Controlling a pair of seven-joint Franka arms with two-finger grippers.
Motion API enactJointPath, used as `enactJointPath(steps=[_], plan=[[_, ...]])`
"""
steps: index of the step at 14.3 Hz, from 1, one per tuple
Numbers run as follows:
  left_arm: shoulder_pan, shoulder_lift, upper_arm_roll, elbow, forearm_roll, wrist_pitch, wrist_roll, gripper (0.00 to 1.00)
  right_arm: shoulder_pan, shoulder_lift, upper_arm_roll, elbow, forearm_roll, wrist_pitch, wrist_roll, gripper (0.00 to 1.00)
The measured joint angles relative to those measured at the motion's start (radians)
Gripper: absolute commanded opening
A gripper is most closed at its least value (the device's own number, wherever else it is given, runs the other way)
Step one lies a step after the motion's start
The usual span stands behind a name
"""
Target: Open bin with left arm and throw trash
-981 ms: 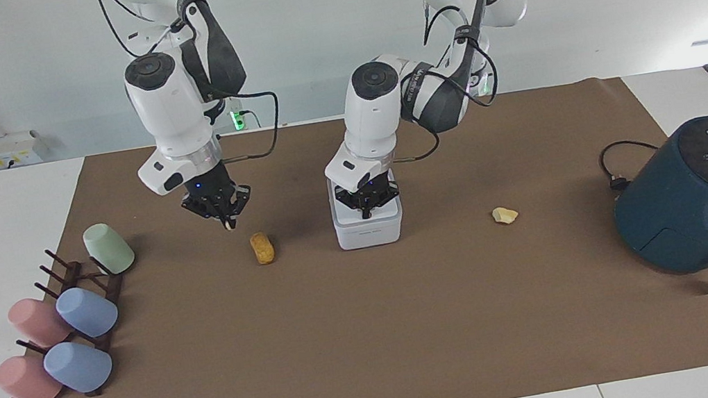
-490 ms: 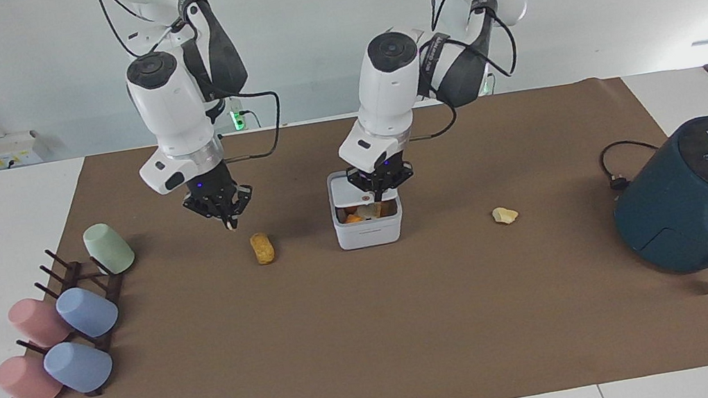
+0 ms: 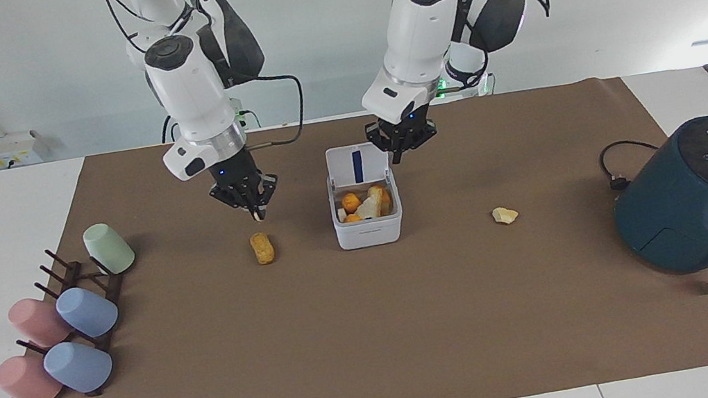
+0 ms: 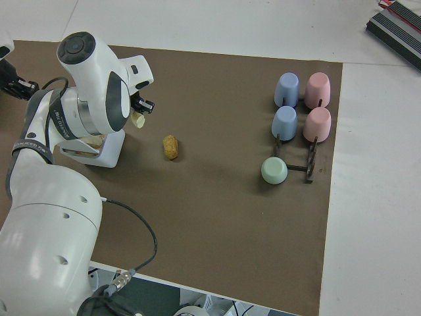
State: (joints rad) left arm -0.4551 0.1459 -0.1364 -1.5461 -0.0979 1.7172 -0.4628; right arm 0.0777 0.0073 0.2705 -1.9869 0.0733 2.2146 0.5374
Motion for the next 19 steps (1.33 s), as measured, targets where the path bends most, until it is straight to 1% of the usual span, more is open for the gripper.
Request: enactJointPath(steps=[3,5,7,8,9,10,13,14,15,16,17,18,19], plan=[[0.079,-0.055,0.005,0.0,-0.006,-0.086,0.116,0.0,0.081,0.039,0.021,0.0,0.002,0.115,0.189,0.0],[0.126,-0.076,0.008,0.0,-0.006,-0.13,0.194,0.0,0.133,0.074,0.023,0.002,0.002,0.179,0.269,0.0],[0.181,-0.094,0.01,0.0,-0.007,-0.177,0.284,0.0,0.17,0.107,0.024,0.017,0.002,0.209,0.328,0.0],[0.214,-0.104,0.011,0.0,-0.007,-0.201,0.334,0.03,0.184,0.121,0.024,0.023,0.002,0.222,0.344,0.0],[0.247,-0.113,0.013,0.0,-0.007,-0.222,0.378,0.38,0.194,0.128,0.024,0.025,0.002,0.225,0.351,0.0],[0.278,-0.121,0.014,0.0,-0.007,-0.238,0.415,0.99,0.199,0.132,0.024,0.025,0.002,0.225,0.353,0.0],[0.331,-0.139,0.014,0.0,-0.007,-0.267,0.458,1.0,0.216,0.132,0.024,0.012,0.002,0.222,0.353,0.0],[0.338,-0.143,0.014,-0.001,-0.007,-0.268,0.459,1.0,0.221,0.131,0.024,0.001,0.002,0.222,0.353,0.08],[0.344,-0.146,0.014,-0.004,-0.007,-0.267,0.459,1.0,0.224,0.13,0.025,-0.008,0.002,0.222,0.353,0.54],[0.351,-0.148,0.015,-0.011,-0.007,-0.264,0.459,1.0,0.23,0.129,0.024,-0.014,0.002,0.222,0.353,0.79],[0.359,-0.151,0.014,-0.022,-0.007,-0.257,0.459,1.0,0.237,0.127,0.025,-0.017,0.002,0.222,0.353,0.97],[0.367,-0.155,0.015,-0.039,-0.007,-0.243,0.459,1.0,0.242,0.125,0.025,-0.017,0.002,0.222,0.354,1.0],[0.375,-0.158,0.016,-0.061,-0.007,-0.219,0.459,1.0,0.244,0.122,0.025,-0.017,0.002,0.222,0.354,1.0]])
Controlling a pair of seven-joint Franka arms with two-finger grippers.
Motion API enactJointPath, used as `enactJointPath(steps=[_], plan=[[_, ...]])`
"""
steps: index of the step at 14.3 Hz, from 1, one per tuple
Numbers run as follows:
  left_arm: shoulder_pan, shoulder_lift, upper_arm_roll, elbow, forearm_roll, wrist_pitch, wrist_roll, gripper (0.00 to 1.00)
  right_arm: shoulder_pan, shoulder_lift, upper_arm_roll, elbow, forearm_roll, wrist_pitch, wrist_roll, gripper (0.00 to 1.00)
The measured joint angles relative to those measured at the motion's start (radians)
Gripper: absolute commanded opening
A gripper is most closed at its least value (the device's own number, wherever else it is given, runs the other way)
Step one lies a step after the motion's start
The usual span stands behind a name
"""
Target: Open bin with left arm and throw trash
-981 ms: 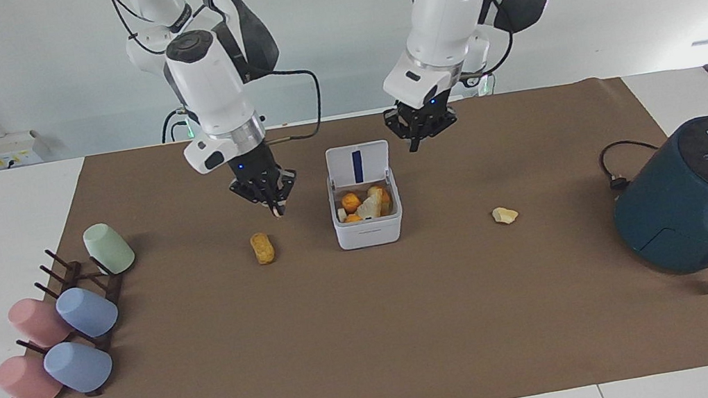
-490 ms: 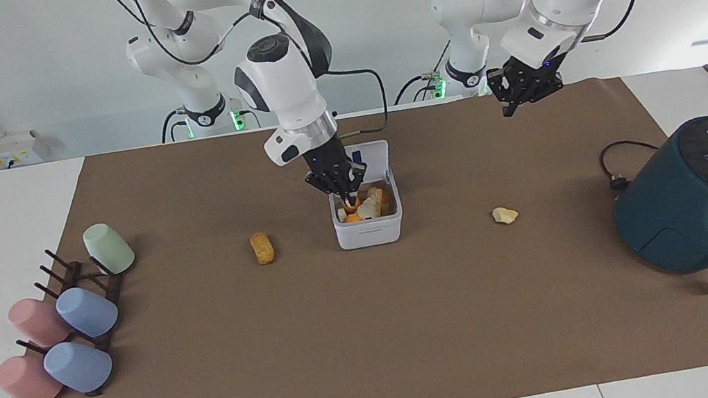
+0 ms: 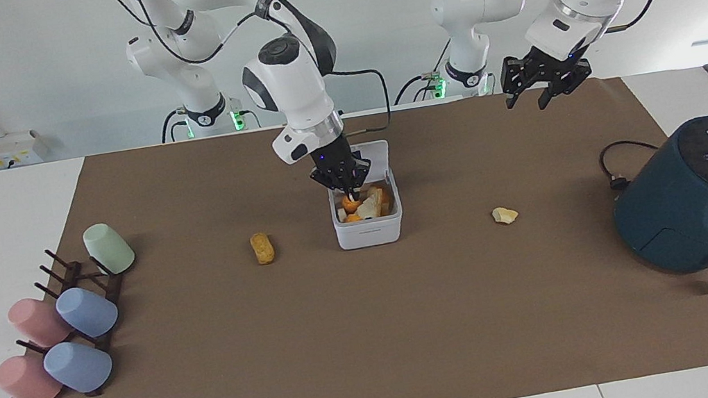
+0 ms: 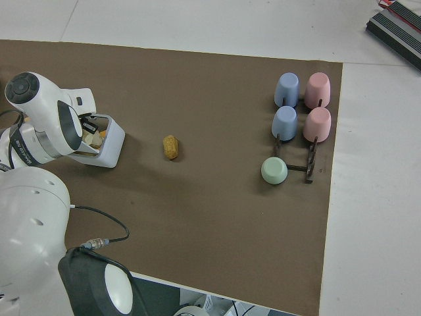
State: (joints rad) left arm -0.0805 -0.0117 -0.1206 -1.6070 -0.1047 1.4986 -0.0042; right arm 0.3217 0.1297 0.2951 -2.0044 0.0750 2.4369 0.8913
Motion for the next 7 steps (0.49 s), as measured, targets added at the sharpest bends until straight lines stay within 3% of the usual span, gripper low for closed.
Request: enactJointPath(steps=[7], plan=[[0.038,0.032,0.001,-0.271,0.0,0.37,-0.024,1.0,-0.035,-0.003,-0.01,0.002,-0.022,-0.007,-0.059,1.0]])
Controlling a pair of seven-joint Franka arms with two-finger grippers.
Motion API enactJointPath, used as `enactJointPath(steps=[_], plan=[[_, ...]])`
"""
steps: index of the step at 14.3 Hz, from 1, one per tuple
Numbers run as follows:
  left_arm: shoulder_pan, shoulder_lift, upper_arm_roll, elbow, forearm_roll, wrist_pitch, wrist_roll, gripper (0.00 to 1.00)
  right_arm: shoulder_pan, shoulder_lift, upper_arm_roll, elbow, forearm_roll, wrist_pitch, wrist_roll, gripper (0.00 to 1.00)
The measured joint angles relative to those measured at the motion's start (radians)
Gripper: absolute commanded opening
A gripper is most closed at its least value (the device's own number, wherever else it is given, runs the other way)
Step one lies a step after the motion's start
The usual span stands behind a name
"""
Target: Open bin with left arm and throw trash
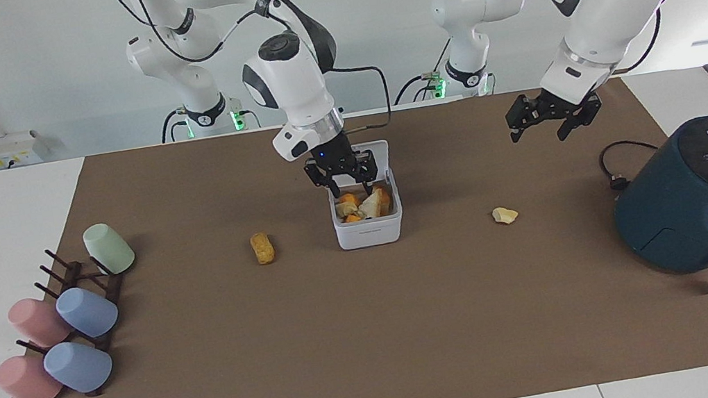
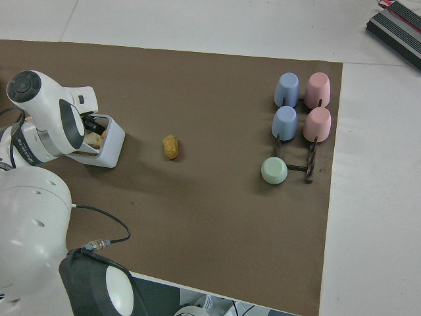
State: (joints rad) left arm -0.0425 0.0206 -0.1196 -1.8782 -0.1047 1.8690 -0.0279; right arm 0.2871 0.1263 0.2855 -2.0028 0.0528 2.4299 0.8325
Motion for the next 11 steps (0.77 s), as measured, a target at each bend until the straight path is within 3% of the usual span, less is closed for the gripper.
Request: enactJointPath(steps=[5,11], plan=[[-0.002,0.107,-0.006,-0.119,0.0,0.281,-0.316,1.0,-0.126,-0.001,-0.005,0.069,-0.083,-0.104,-0.195,1.0],[-0.018,0.181,-0.012,-0.162,0.016,0.382,-0.523,1.0,-0.236,-0.026,-0.007,0.078,-0.086,-0.212,-0.467,1.0]])
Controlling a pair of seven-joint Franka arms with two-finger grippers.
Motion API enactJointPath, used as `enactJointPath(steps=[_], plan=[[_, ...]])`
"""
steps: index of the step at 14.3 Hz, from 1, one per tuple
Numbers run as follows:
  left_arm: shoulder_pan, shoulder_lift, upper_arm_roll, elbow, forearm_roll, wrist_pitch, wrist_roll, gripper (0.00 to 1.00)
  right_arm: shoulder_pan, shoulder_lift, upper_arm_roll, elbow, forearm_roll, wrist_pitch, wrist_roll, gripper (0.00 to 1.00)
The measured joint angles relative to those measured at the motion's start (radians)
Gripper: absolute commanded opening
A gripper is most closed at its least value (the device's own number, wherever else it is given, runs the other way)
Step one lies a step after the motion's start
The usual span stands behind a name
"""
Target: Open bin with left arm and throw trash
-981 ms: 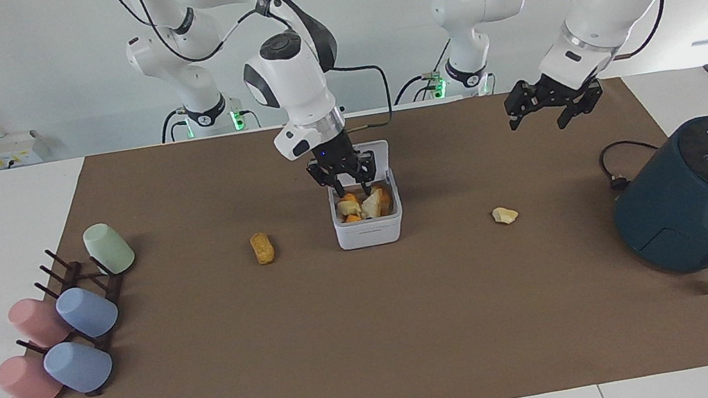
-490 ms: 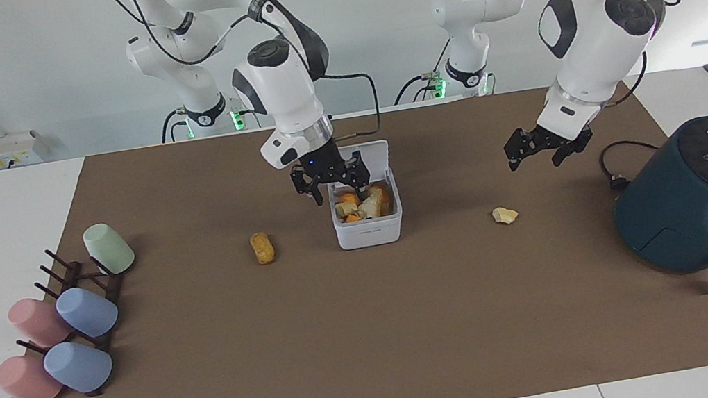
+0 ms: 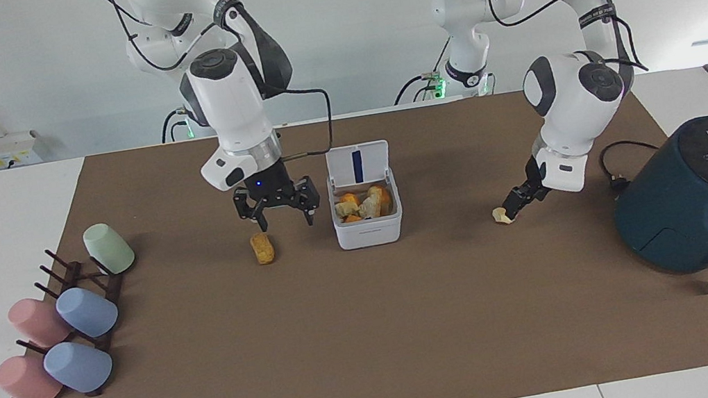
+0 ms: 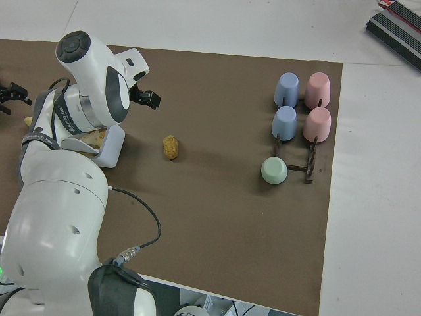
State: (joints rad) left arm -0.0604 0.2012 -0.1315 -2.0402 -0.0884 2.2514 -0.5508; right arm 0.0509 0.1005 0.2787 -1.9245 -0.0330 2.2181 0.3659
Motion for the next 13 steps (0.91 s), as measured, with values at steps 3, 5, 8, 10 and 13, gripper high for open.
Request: enactJointPath(steps=[3,5,8,10,13], plan=[[-0.029,0.024,-0.001,-0.043,0.019,0.052,-0.081,1.0,-0.043,-0.008,0.0,-0.049,0.0,-0.012,-0.139,1.0],[-0.031,0.026,-0.001,-0.055,0.021,0.054,-0.118,1.0,-0.067,-0.006,0.0,-0.106,0.0,0.027,-0.207,1.0],[-0.029,0.026,0.004,-0.066,0.022,0.07,-0.188,0.88,-0.084,0.003,0.0,-0.192,0.0,0.128,-0.224,1.0],[-0.027,0.026,0.004,-0.08,0.023,0.099,-0.229,0.74,-0.083,0.018,0.001,-0.22,0.0,0.157,-0.226,1.0],[-0.026,0.026,0.005,-0.102,0.023,0.133,-0.266,0.58,-0.068,0.062,0.006,-0.256,0.0,0.229,-0.235,0.86]])
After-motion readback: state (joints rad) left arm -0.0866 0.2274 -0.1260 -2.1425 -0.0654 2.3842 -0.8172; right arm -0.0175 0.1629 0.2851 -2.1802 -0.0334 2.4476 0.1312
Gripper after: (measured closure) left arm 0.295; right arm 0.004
